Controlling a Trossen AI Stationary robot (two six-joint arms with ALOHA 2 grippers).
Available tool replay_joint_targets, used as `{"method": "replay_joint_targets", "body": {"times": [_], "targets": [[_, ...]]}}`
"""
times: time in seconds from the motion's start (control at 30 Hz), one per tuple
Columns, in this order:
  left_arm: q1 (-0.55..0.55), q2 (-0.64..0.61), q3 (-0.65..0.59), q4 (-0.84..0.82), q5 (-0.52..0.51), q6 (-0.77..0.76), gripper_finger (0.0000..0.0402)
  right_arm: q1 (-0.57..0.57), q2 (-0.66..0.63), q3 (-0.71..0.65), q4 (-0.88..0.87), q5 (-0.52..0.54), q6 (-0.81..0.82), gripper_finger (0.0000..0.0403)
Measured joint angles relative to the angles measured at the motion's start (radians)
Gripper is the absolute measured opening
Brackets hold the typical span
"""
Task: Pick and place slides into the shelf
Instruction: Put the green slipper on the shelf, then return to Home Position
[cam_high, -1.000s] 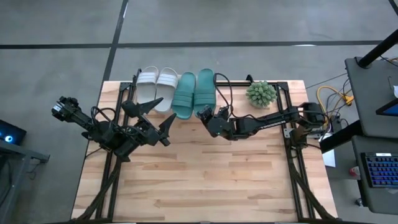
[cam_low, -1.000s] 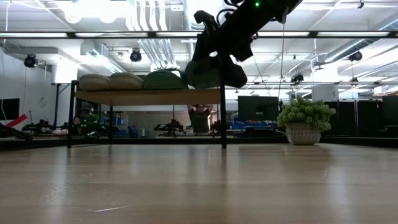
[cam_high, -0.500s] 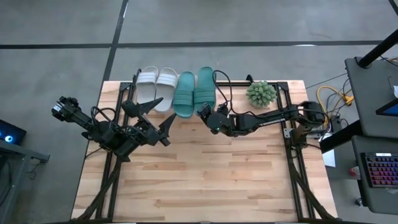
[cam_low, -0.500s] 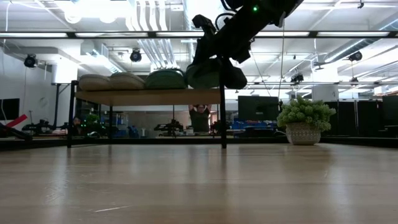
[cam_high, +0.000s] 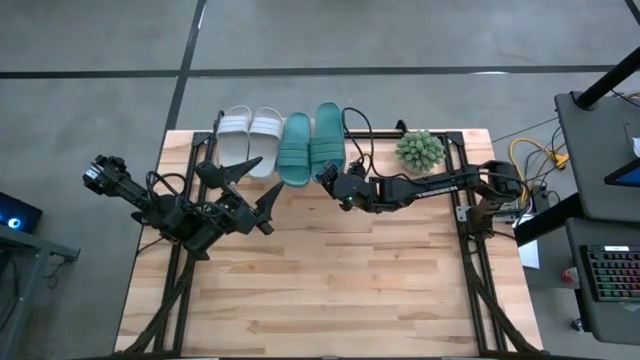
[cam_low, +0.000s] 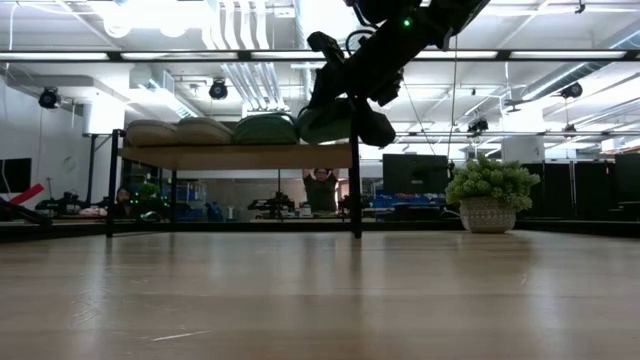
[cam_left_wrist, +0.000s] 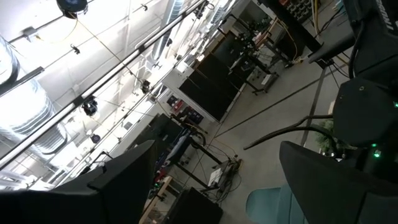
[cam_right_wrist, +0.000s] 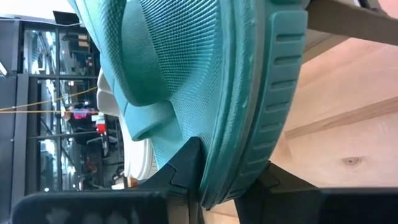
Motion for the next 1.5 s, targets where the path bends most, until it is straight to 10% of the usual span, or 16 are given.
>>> {"method": "replay_joint_targets", "body": {"times": [1.5], "targets": [[0.035,-0.014,0.095,0.0,0.062,0.234,0.0323,0.039,-0.012,0.02,-0.007,-0.177,-0.125,0.0327]]}}
